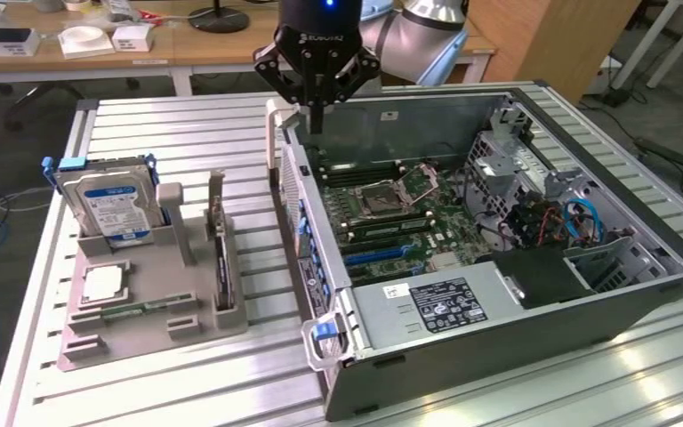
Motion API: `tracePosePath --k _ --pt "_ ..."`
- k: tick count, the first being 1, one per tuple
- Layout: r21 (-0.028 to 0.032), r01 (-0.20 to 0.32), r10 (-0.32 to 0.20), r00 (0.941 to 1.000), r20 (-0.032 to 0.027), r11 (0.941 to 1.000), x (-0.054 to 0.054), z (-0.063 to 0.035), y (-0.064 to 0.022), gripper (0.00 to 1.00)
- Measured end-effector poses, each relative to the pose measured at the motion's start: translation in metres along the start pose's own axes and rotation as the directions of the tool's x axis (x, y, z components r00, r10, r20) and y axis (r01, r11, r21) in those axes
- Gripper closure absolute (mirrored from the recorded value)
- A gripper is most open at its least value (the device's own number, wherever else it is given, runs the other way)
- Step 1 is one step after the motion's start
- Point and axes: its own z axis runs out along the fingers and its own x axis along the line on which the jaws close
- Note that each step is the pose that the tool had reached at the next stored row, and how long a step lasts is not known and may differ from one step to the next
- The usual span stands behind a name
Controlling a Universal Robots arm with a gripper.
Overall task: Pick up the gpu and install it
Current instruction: 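Reach for the gpu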
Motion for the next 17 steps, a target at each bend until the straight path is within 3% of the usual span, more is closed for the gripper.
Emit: tracePosePath --k 17 --pt "0.0 0.0 0.0 1.0 -0.0001 1.0 0.021 -0.0006 -0.0016 0.9"
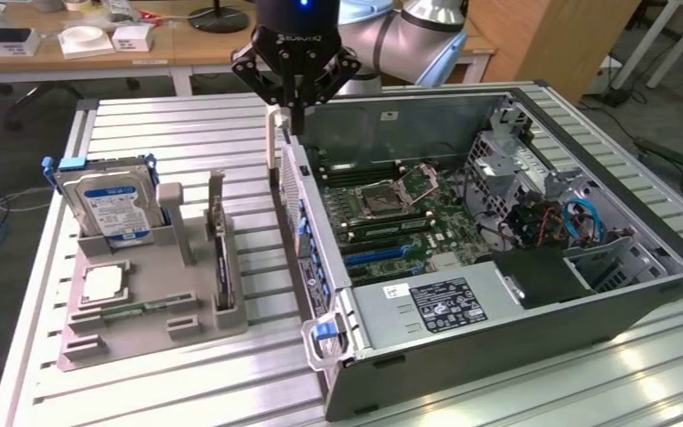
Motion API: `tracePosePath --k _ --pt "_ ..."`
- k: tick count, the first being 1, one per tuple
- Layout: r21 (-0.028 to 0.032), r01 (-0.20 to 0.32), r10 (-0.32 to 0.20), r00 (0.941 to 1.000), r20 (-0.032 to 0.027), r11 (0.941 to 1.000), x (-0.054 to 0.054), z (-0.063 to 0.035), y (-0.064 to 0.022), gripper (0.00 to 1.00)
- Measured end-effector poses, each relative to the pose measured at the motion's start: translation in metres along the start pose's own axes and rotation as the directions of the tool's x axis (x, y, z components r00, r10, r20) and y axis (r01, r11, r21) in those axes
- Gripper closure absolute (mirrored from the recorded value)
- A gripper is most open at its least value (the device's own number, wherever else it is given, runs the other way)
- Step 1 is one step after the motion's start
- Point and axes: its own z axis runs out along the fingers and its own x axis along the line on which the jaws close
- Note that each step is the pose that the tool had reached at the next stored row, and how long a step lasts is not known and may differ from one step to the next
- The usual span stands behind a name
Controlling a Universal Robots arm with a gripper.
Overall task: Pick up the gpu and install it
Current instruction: 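Reach for the gpu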
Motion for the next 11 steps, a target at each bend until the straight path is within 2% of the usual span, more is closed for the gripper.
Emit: tracePosePath --k 11 --pt "-0.0001 0.0 0.0 1.0 0.0001 1.0 0.013 -0.0003 -0.001 0.9"
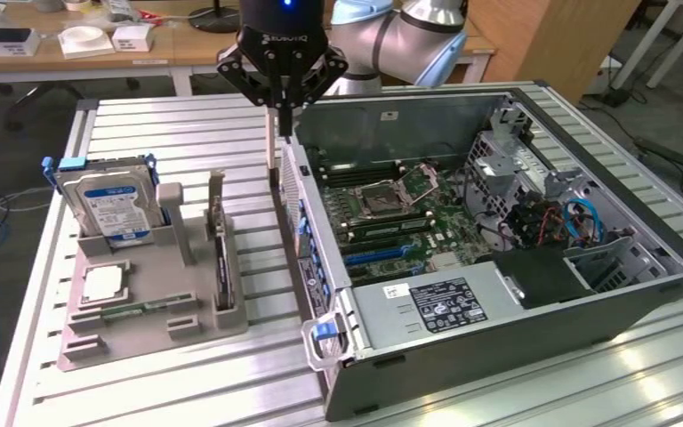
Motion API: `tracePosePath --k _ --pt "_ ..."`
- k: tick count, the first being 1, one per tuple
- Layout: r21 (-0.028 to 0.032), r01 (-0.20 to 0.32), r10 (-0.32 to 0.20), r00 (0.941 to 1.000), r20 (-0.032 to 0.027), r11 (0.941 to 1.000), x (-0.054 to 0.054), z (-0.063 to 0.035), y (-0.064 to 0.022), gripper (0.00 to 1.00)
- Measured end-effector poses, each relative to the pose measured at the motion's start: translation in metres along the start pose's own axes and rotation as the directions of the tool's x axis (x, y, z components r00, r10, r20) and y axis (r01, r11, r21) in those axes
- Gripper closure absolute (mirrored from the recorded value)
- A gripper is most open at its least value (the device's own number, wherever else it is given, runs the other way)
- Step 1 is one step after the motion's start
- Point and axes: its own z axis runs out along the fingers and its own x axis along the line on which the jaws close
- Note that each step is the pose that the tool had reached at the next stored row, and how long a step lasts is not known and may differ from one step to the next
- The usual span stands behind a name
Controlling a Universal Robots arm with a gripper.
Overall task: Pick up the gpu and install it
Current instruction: 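Reach for the gpu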
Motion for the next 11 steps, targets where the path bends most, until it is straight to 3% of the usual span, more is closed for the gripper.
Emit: tracePosePath --k 11 --pt "0.0 0.0 0.0 1.0 0.0 1.0 0.013 -0.0004 -0.001 0.9"
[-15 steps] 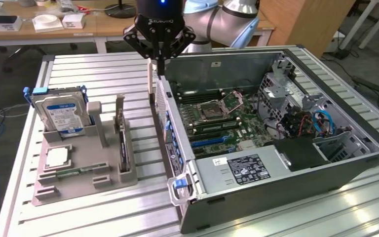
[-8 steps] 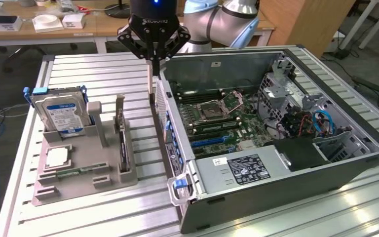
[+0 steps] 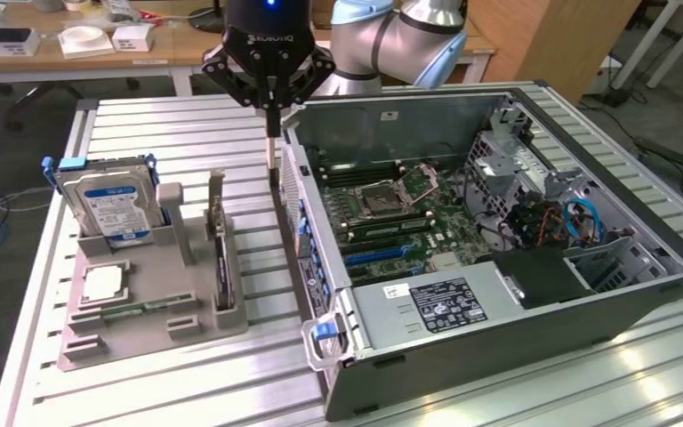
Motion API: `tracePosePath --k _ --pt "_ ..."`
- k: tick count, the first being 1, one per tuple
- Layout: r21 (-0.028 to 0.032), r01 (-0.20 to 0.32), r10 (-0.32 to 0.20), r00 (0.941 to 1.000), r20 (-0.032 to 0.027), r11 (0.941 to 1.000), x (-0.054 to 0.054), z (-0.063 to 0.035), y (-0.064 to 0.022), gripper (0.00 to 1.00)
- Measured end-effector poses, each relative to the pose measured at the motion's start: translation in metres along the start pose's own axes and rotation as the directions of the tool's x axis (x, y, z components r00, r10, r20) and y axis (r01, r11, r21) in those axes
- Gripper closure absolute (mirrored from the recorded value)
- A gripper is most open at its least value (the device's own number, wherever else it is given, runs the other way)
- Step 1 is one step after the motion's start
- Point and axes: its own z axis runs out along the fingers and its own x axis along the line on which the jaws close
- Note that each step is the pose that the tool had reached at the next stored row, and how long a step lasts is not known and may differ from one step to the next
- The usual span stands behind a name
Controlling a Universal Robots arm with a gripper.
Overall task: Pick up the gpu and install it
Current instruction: 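Reach for the gpu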
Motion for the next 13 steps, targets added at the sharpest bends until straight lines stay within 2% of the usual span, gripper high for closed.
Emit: tracePosePath --k 13 --pt "0.0 0.0 0.0 1.0 0.0 1.0 0.015 -0.0004 -0.0011 0.9"
